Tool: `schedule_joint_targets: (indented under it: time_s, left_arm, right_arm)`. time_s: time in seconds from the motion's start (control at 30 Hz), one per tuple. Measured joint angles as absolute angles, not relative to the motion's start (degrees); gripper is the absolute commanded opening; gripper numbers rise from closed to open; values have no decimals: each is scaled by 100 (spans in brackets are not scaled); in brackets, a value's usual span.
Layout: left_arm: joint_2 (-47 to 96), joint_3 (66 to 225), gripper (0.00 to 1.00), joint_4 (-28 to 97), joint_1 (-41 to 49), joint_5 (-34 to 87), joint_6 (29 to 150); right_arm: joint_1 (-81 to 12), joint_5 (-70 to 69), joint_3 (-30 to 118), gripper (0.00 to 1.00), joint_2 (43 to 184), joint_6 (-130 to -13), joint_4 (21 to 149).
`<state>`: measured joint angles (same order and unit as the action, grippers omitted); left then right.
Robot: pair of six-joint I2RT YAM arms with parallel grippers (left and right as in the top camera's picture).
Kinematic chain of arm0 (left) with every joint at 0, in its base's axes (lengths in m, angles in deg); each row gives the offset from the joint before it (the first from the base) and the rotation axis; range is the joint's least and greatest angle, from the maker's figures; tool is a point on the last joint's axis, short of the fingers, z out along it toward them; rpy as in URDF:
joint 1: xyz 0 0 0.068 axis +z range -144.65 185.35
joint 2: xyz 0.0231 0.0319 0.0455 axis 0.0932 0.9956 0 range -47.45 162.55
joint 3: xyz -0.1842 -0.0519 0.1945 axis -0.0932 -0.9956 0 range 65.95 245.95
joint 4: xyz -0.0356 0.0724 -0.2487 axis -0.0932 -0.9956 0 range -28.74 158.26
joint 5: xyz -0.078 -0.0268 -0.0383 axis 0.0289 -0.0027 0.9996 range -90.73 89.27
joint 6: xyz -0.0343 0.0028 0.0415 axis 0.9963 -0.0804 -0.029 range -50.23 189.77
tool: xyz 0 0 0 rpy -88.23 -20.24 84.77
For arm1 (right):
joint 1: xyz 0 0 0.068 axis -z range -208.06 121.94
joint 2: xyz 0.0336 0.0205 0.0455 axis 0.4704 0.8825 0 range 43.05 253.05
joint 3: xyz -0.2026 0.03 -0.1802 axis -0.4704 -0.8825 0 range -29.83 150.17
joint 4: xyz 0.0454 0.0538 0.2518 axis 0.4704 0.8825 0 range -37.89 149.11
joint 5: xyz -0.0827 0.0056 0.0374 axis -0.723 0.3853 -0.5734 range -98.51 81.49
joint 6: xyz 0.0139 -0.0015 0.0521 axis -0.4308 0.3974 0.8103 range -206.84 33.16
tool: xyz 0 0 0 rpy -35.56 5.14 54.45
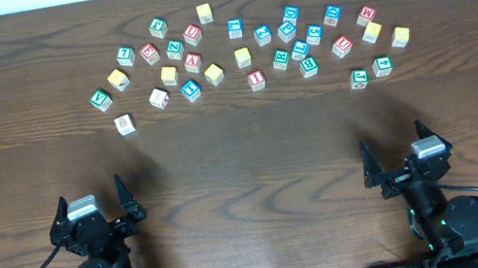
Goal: Spell out CORL
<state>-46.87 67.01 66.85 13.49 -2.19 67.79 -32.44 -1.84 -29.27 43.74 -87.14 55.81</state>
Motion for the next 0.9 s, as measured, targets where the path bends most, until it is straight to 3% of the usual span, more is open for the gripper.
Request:
schedule_joint_targets:
  time_s: [0.9]
  left_arm:
    - [-4687,6749,98,6629,1349,-221,6779]
  right_arm:
    - [-3244,-142,-2909,99,4385,-9638,5573]
